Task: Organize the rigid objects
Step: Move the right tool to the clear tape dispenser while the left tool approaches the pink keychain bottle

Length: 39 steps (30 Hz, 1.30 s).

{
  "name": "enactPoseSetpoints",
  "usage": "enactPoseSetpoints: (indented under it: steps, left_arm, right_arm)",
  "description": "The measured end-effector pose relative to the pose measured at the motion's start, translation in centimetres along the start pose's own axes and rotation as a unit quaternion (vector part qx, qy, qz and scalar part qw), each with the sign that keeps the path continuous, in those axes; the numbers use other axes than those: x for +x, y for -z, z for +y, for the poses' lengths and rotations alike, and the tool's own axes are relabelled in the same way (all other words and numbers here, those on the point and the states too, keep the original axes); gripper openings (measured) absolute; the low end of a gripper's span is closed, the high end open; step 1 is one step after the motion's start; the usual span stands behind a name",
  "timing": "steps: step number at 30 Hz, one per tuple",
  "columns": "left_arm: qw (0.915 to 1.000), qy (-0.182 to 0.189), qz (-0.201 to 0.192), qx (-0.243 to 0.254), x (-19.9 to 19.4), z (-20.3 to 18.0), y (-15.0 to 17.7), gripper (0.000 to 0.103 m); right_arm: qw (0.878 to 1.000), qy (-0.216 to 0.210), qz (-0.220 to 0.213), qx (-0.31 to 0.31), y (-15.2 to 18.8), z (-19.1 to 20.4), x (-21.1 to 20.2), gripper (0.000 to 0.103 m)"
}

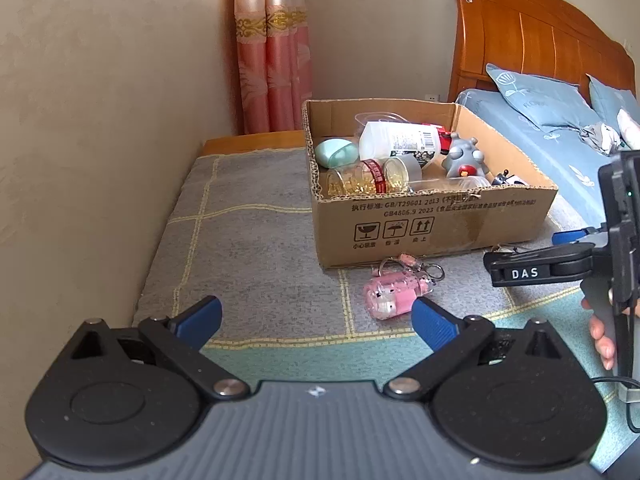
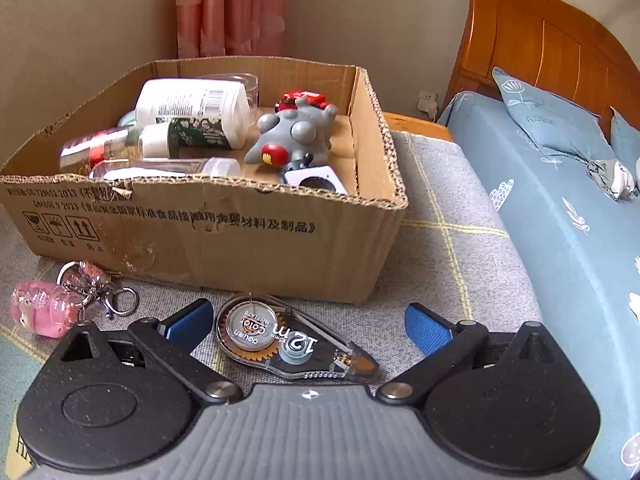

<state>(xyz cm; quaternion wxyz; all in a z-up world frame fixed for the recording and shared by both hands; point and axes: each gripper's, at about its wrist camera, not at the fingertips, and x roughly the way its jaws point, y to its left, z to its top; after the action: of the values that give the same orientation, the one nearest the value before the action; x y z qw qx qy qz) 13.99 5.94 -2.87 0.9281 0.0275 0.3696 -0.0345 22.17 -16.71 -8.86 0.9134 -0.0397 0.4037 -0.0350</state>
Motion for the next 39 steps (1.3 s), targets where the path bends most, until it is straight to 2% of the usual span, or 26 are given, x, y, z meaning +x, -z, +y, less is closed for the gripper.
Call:
enactPoseSetpoints:
  steps: [6, 16, 24, 30, 39]
  left_arm:
    - [1.0000, 0.004, 0.008, 0.004, 0.8, -0.6, -0.1, 0.101]
    - [0.9986, 0.035, 0.038, -0.003, 3.4, -2.5, -0.5, 0.101]
    - [0.9970, 0.036, 0.067, -0.013, 5.7, -4.1, -0.7, 0.101]
    - [0.9965, 0.029, 0.075, -0.024, 7.6, -4.7, -0.9, 0.101]
    - [0.9964, -0.012, 0.077, -0.034, 9.8, -4.6, -0.4, 0.102]
  right_arm:
    - [0.999, -0.029, 0.011, 0.031, 0.5, -1.9, -0.1, 0.103]
    - [0.999, -0.049, 0.001, 0.006, 1.7, -2.3, -0.8, 0.103]
    - [0.998, -0.064, -0.003, -0.008, 1.8, -2.9, -1.1, 0.103]
    - [0.997, -0.073, -0.008, -0.018, 2.0, -3.1, -1.2, 0.103]
    - [0.997, -0.077, -0.011, -0.021, 2.1, -3.3, -1.3, 0.103]
